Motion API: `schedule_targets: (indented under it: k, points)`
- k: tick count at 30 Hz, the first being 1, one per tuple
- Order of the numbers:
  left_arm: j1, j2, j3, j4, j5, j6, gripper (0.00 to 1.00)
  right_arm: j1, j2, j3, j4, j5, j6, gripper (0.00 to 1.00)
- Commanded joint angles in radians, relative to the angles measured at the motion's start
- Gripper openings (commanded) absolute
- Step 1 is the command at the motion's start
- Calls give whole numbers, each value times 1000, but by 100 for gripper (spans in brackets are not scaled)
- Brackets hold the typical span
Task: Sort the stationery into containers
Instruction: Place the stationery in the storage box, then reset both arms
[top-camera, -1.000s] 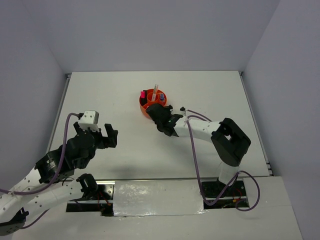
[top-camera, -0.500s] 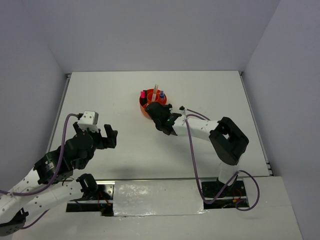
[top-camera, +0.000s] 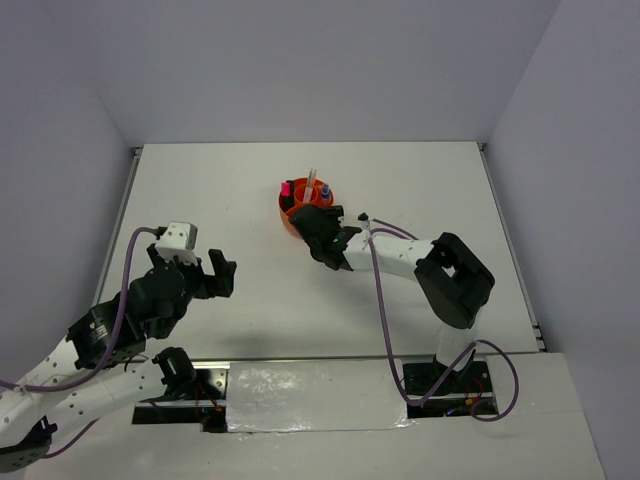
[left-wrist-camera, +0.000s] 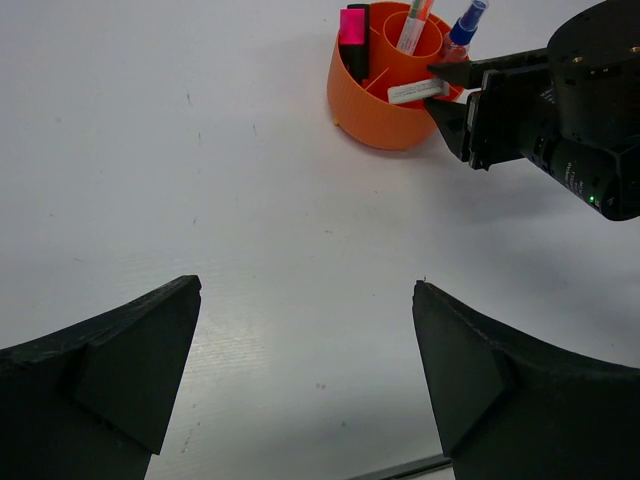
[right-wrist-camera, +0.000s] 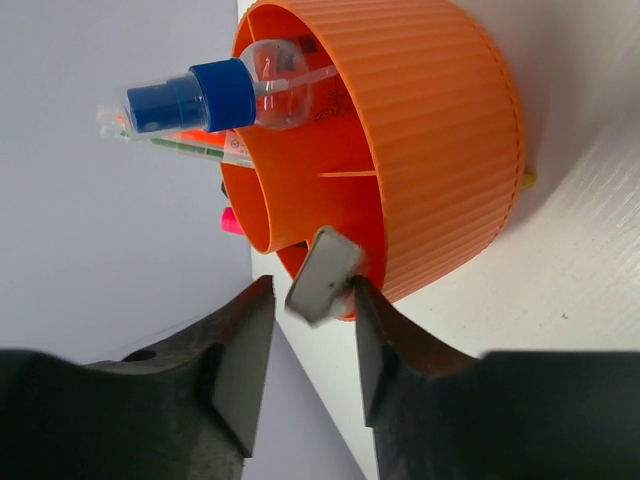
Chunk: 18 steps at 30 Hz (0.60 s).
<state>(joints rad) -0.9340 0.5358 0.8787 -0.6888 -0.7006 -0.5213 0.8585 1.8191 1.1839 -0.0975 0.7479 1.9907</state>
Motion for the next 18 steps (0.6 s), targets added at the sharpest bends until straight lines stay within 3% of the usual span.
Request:
schedule_targets:
  k: [1,12,17,18]
  points:
    - [-2,-10,-1,35,6,32,99,-7,-6,26,16,34,0,48]
    - [-2,-10,0,32,-10,26,99,-6,-76,-27,90,25,-41,48]
    - [-2,13,14,-23,-91,-40,99,-9,-230,-143,318,-22,-335,52]
    - [-2,21,19,-35,-133,-72,99,-10,-265,-170,372,-68,-518,59]
